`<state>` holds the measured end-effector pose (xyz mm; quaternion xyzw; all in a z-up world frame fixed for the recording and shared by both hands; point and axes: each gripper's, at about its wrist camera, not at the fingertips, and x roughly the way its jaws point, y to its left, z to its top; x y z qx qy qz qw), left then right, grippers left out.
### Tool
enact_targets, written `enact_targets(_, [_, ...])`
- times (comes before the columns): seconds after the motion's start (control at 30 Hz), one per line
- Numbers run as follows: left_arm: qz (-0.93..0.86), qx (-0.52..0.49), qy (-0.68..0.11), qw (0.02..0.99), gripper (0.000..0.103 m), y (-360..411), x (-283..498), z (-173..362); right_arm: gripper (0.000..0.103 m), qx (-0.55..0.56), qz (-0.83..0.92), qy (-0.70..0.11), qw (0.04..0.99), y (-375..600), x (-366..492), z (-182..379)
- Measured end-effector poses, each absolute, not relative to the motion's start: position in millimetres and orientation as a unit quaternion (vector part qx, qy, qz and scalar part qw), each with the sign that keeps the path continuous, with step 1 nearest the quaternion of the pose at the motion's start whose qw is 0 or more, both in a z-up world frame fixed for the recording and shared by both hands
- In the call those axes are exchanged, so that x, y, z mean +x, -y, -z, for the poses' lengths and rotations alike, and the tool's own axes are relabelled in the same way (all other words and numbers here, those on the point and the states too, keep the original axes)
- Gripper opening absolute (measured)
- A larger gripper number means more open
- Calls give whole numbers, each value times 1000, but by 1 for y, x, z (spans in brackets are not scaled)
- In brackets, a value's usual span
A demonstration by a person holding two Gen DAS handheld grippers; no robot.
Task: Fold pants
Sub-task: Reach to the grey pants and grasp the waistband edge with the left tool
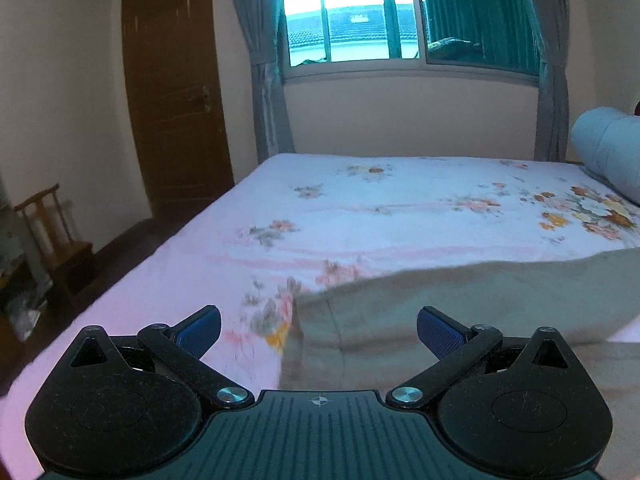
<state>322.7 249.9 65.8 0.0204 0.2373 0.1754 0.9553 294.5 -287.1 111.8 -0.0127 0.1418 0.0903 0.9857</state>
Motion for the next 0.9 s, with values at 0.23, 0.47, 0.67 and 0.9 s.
enact_targets(0.23, [-179,-25,-293,939,103,-302,399,-15,97,-21,-117,-177,977,247,370,-79])
enact_targets(0.47, [-147,-74,-317,934,103,-342,474,43,97,-45,-140,-206,968,205,441,-36])
enact_targets(0.67, [-123,-54,-339,931,103,-369,524,76,97,-47,-152,-204,966,196,472,-22])
enact_targets(0.9, [-66,-62,-351,932,103,-380,547,109,97,-61,-163,-212,962,188,501,-8])
